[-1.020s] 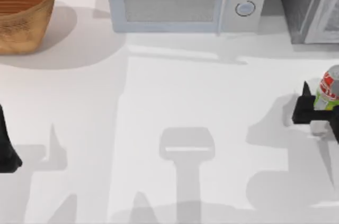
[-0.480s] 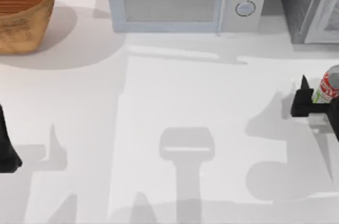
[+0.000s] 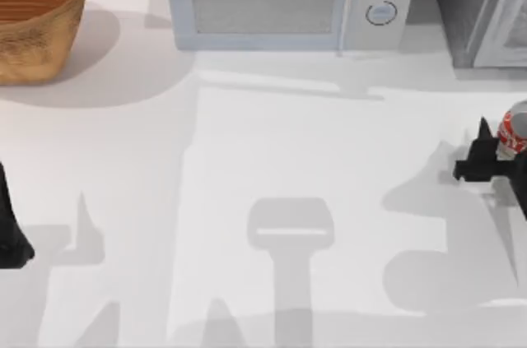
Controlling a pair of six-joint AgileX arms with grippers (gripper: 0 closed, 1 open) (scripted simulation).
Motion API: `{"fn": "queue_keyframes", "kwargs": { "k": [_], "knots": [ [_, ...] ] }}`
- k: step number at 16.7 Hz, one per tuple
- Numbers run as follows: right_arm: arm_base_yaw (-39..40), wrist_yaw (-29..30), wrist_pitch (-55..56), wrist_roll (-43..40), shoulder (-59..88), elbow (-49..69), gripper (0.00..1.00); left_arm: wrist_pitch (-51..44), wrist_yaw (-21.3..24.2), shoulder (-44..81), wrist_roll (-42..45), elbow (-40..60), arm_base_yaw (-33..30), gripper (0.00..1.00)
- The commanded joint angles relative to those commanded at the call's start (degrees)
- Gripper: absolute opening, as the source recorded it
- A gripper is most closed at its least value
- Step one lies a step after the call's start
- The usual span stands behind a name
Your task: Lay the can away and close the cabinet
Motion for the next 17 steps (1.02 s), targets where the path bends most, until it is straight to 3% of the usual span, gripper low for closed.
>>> {"fn": "queue_keyframes", "kwargs": {
  "k": [7, 17],
  "knots": [
    [0.0, 0.0, 0.0, 0.0, 0.0, 0.0, 0.02, 0.0, 0.0, 0.0, 0.0, 0.0, 0.0, 1.00],
    [0.0, 0.0, 0.0, 0.1, 0.0, -0.1, 0.00, 0.0, 0.0, 0.0, 0.0, 0.0, 0.0, 1.00]
  ]
}}
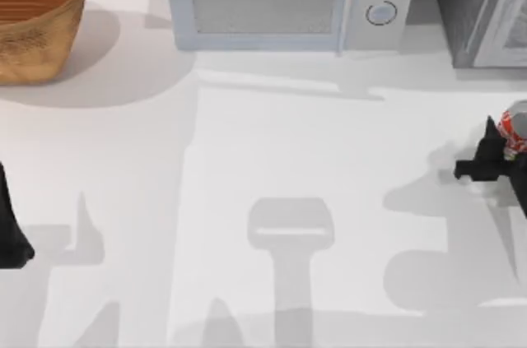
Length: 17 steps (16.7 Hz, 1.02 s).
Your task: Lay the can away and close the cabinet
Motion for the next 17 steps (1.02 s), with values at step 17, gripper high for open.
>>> {"fn": "queue_keyframes", "kwargs": {
  "k": [17],
  "knots": [
    [0.1, -0.4, -33.6, -0.1, -29.3, 3.4, 0.00, 0.0, 0.0, 0.0, 0.0, 0.0, 0.0, 1.00]
  ]
}}
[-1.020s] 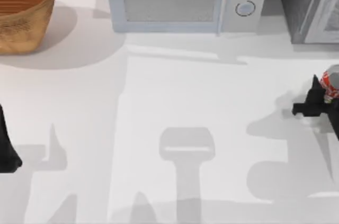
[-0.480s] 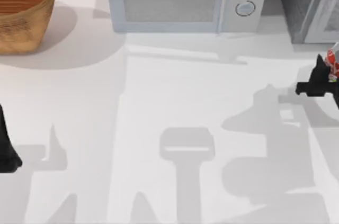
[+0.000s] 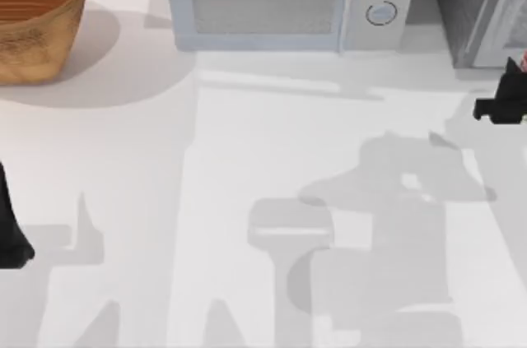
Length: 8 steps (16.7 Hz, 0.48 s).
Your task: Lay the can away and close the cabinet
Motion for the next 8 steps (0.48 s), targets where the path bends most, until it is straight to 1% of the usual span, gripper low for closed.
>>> {"fn": "queue_keyframes", "kwargs": {
  "k": [4, 8],
  "knots": [
    [0.0, -0.1, -9.4, 0.1, -8.5, 1.1, 0.00, 0.0, 0.0, 0.0, 0.0, 0.0, 0.0, 1.00],
    [0.0, -0.2, -15.4, 0.2, -14.1, 2.0, 0.00, 0.0, 0.0, 0.0, 0.0, 0.0, 0.0, 1.00]
  ]
}}
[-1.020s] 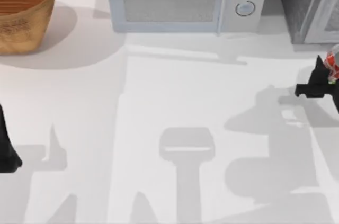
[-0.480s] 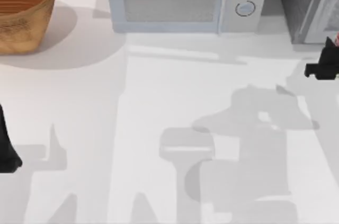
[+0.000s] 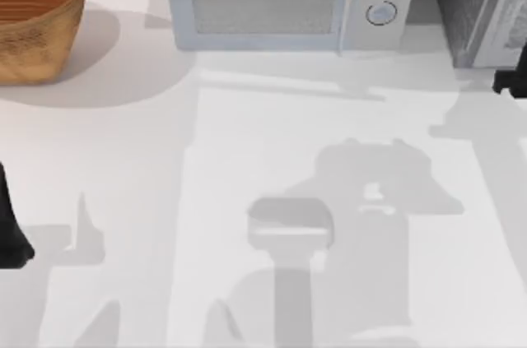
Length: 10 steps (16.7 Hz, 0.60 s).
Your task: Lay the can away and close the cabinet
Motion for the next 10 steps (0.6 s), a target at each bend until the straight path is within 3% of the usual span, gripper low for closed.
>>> {"fn": "queue_keyframes", "kwargs": {
  "k": [10],
  "knots": [
    [0.0, -0.2, -1.6, -0.2, -2.5, -0.3, 0.00, 0.0, 0.0, 0.0, 0.0, 0.0, 0.0, 1.00]
  ]
}}
